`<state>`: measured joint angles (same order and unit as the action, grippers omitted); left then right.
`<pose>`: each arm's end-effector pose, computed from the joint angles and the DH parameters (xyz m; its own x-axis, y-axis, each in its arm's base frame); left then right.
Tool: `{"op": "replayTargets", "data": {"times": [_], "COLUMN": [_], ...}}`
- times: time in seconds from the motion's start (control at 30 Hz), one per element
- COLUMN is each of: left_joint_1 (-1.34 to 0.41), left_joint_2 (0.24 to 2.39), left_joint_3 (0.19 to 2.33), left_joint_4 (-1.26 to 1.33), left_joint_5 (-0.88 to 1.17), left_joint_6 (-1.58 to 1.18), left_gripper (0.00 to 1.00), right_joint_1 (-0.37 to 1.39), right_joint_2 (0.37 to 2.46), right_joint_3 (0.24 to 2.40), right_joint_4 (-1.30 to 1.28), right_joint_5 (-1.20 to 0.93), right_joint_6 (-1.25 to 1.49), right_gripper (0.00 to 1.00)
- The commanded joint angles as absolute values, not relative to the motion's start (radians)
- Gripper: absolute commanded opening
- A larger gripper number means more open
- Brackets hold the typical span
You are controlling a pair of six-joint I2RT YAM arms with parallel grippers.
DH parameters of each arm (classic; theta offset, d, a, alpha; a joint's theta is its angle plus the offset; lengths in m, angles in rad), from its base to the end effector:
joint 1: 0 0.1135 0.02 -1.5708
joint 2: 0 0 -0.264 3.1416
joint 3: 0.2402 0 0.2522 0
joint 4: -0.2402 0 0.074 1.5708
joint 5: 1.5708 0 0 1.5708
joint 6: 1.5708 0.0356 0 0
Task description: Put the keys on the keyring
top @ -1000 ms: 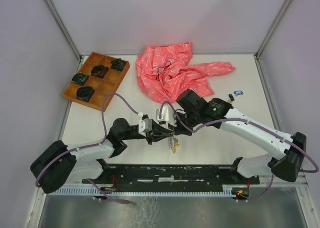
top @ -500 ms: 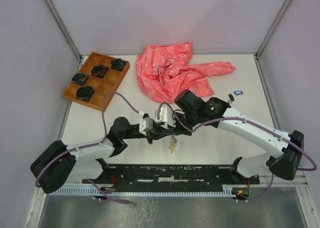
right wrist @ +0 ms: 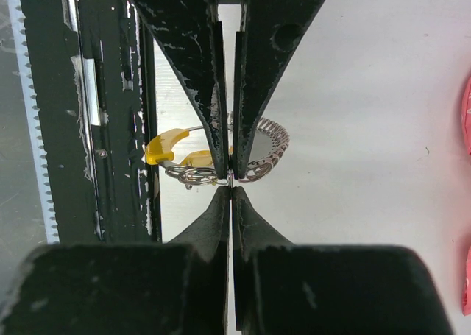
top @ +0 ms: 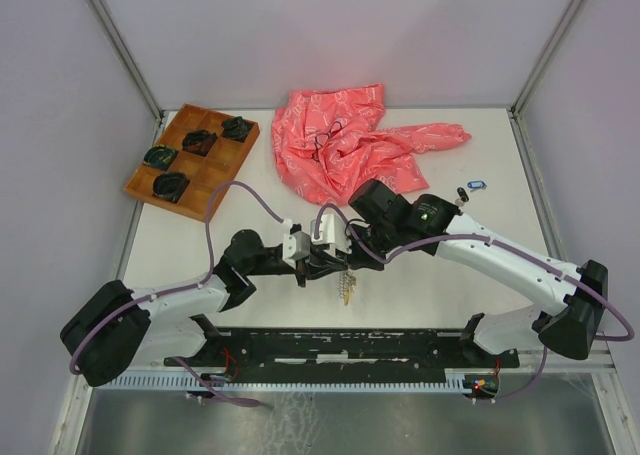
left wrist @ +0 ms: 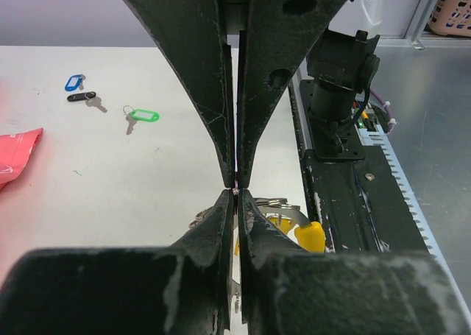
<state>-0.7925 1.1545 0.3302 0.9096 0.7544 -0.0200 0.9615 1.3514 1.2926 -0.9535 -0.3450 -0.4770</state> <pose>0.1393 -0.1761 0.2244 0.0398 -0.0612 -0.9973 0.9990 0.0244 0.0384 0.1433 0.2263 0.3255 -0.0298 -0.7976 -0.6024 -0.9995 0.0286 0.0115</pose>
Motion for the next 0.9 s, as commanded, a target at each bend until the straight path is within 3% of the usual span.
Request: {"op": "replayTargets", "data": {"times": [0.0,0.17,0.47,0.7,0.73,0.77,0.8,0.87], "left_joint_1": [-0.794,-0.794,-0.792,-0.792,-0.793,-0.793,-0.792,-0.792], "left_joint_2": [1.146,1.142,1.068,1.017,1.009,1.000,0.983,0.964], "left_joint_3": [0.372,0.367,0.253,0.201,0.193,0.186,0.175,0.167], "left_joint_4": [0.913,0.913,0.994,1.014,1.017,1.016,1.012,1.000], "left_joint_5": [0.759,0.746,0.521,0.367,0.358,0.338,0.319,0.300], "left_joint_6": [-0.015,-0.005,0.088,0.137,0.143,0.144,0.154,0.170], "left_gripper": [0.05,0.03,0.03,0.03,0.03,0.03,0.03,0.03], "right_joint_1": [0.968,0.968,0.968,0.946,0.939,0.927,0.906,0.883], "right_joint_2": [1.343,1.329,1.182,1.107,1.107,1.106,1.104,1.098], "right_joint_3": [1.342,1.328,1.201,1.111,1.108,1.104,1.097,1.076], "right_joint_4": [-0.928,-0.917,-0.759,-0.635,-0.625,-0.620,-0.610,-0.589], "right_joint_5": [-0.352,-0.351,-0.131,0.079,0.110,0.128,0.154,0.176], "right_joint_6": [-0.488,-0.491,-0.400,-0.287,-0.266,-0.249,-0.221,-0.184], "right_gripper": [0.01,0.04,0.44,0.62,0.69,0.95,1.00,1.00]}}
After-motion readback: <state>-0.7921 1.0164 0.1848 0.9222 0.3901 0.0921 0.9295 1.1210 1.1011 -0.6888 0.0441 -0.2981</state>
